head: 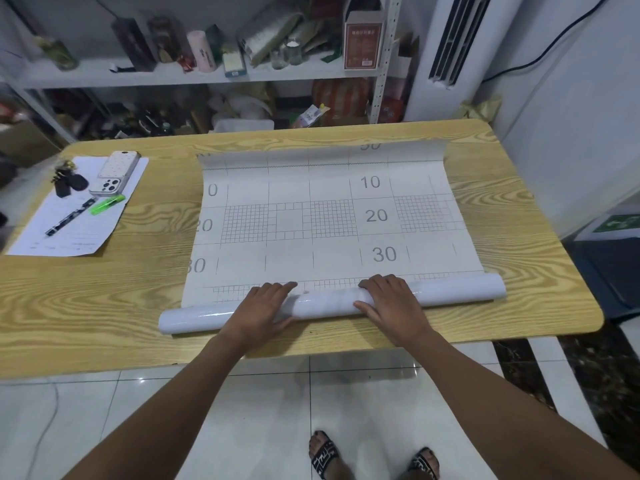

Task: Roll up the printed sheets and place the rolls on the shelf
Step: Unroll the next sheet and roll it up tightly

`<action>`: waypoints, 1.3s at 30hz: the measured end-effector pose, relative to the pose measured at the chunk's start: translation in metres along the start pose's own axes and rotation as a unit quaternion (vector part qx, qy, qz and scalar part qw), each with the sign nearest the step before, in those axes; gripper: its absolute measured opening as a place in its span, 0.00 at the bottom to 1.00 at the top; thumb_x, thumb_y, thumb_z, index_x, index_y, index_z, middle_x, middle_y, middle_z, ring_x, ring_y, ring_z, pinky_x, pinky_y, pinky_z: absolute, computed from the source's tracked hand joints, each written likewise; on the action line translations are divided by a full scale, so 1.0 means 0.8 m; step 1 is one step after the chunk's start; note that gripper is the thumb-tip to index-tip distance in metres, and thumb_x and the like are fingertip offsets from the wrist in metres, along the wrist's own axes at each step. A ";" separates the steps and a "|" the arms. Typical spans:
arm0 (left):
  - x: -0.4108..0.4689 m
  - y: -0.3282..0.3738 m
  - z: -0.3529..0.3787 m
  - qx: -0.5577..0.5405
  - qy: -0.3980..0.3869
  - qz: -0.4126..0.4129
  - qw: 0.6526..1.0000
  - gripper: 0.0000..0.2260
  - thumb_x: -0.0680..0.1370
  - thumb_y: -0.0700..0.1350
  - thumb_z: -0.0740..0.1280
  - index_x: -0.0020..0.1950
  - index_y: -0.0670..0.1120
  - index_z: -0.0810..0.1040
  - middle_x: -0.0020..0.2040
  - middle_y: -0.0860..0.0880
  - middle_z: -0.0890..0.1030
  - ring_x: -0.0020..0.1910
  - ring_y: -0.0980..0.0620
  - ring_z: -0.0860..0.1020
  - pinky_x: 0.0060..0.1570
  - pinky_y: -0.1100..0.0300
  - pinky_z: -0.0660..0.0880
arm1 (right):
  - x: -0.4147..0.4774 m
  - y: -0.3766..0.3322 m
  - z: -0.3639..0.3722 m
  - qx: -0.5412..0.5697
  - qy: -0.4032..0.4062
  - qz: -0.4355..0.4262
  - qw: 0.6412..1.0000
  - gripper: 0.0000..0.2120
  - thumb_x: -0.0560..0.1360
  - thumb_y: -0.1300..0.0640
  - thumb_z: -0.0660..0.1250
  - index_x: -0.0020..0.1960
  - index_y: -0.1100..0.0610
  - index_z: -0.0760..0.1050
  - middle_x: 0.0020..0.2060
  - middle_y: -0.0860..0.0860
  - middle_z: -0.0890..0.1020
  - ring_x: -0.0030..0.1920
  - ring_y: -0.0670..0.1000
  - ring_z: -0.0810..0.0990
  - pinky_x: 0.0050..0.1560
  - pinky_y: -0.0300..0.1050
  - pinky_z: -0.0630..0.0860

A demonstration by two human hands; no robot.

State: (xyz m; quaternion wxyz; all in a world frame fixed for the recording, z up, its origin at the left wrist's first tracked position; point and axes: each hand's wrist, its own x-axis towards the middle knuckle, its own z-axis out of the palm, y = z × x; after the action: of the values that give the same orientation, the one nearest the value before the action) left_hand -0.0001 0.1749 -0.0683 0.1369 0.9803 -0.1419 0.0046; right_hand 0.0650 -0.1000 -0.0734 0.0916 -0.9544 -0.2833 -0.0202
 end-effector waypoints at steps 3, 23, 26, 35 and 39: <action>-0.001 0.004 -0.001 -0.008 -0.011 -0.012 1.000 0.25 0.72 0.61 0.56 0.64 0.47 0.65 0.48 0.48 0.80 0.43 0.47 0.77 0.42 0.55 0.72 | -0.001 0.000 -0.002 0.019 -0.018 -0.005 1.000 0.24 0.75 0.39 0.51 0.55 0.55 0.75 0.47 0.50 0.78 0.45 0.54 0.75 0.50 0.48 0.71; 0.005 0.001 0.000 -0.036 -0.033 -0.050 0.998 0.31 0.73 0.63 0.47 0.69 0.46 0.65 0.61 0.47 0.75 0.54 0.46 0.73 0.52 0.55 0.66 | 0.000 0.005 -0.010 0.017 -0.056 -0.018 0.998 0.28 0.70 0.35 0.54 0.58 0.53 0.74 0.54 0.52 0.76 0.49 0.55 0.75 0.51 0.50 0.73; 0.006 0.001 0.003 -0.052 -0.022 -0.056 0.997 0.29 0.74 0.61 0.50 0.68 0.45 0.66 0.62 0.44 0.72 0.53 0.45 0.75 0.51 0.54 0.68 | 0.001 0.005 -0.011 0.017 -0.064 -0.015 0.998 0.29 0.71 0.34 0.53 0.59 0.53 0.74 0.53 0.53 0.74 0.48 0.56 0.74 0.51 0.50 0.72; 0.009 -0.003 0.004 -0.031 0.022 -0.018 0.999 0.26 0.71 0.60 0.63 0.63 0.48 0.65 0.53 0.44 0.75 0.47 0.50 0.70 0.43 0.54 0.72 | 0.008 0.006 -0.014 0.003 -0.069 -0.024 0.997 0.31 0.72 0.35 0.51 0.63 0.55 0.71 0.52 0.53 0.75 0.49 0.56 0.74 0.53 0.52 0.71; 0.010 -0.006 0.008 -0.038 0.033 -0.004 0.999 0.30 0.67 0.55 0.74 0.62 0.47 0.66 0.52 0.43 0.76 0.47 0.52 0.67 0.42 0.53 0.72 | 0.009 0.007 -0.013 -0.009 -0.058 -0.026 0.998 0.29 0.73 0.35 0.52 0.63 0.55 0.71 0.52 0.52 0.76 0.49 0.56 0.74 0.55 0.53 0.70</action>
State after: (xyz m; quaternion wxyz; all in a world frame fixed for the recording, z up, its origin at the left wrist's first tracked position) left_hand 0.0087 0.1750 -0.0755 0.1789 0.9743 -0.1335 0.0310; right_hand 0.0742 -0.1030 -0.0638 0.0658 -0.9471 -0.3127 0.0303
